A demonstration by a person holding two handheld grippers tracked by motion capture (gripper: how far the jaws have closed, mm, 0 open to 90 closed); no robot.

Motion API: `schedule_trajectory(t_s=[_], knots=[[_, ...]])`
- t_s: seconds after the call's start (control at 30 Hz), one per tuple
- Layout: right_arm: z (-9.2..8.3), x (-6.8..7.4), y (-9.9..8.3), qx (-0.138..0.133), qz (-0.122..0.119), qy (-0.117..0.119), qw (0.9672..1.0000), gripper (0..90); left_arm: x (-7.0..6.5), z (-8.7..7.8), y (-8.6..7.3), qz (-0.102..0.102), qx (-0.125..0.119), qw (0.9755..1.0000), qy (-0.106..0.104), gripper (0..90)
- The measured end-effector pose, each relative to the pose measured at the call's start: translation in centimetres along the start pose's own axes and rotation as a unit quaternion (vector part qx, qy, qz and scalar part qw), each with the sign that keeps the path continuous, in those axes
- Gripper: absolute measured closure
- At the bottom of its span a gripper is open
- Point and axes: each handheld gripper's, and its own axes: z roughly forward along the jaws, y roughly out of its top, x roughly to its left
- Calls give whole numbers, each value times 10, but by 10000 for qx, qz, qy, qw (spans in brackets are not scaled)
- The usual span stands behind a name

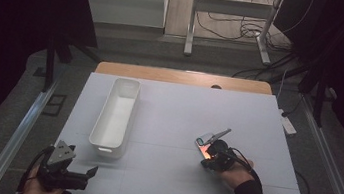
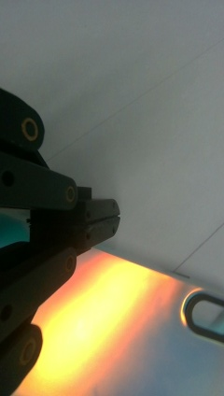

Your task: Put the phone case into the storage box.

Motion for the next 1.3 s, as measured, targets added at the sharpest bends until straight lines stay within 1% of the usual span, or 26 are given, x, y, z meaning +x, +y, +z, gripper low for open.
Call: schedule_trajectory(t_s=[0.03,0.13,0.23,0.43,0.53,0.73,0.9,0.93,0.97,1.1,1.17,1.2,1.3], knots=[[0,0,0,0,0,0,10000,893,0,0,0,0,0,10000,0,21],[-3,-6,-4,-11,62,-72,10000,893,0,0,0,0,0,10000,-1,21],[-4,-9,-6,-16,105,-79,9999,893,0,0,0,2,1,10000,-1,21],[-4,-8,-6,-16,71,-116,9999,893,0,0,0,5,0,10000,-1,21],[-5,-8,-6,-30,119,-110,9999,893,0,0,0,5,-3,10000,1,22],[-11,-5,-5,-154,61,-108,9998,892,0,0,0,-13,-3,10000,-11,22],[-19,-3,-3,-345,32,-177,9992,844,1,0,0,-22,-1,10000,-11,23],[-19,-3,-3,-345,32,-177,9992,844,1,0,0,-22,-1,10000,-11,23],[-20,-3,-2,-382,0,-187,9991,824,1,0,0,-21,-2,10000,-11,23],[-25,-3,1,-470,30,-249,9986,726,1,0,0,-16,-1,10000,-10,23],[-26,-4,2,-459,111,-305,9984,648,1,0,0,-14,-2,10000,-11,23],[-26,-4,3,-451,155,-315,9984,627,1,0,0,-15,-2,10000,-11,23],[-26,-5,4,-452,175,-375,9981,558,1,0,0,-11,-3,10000,-11,24]])
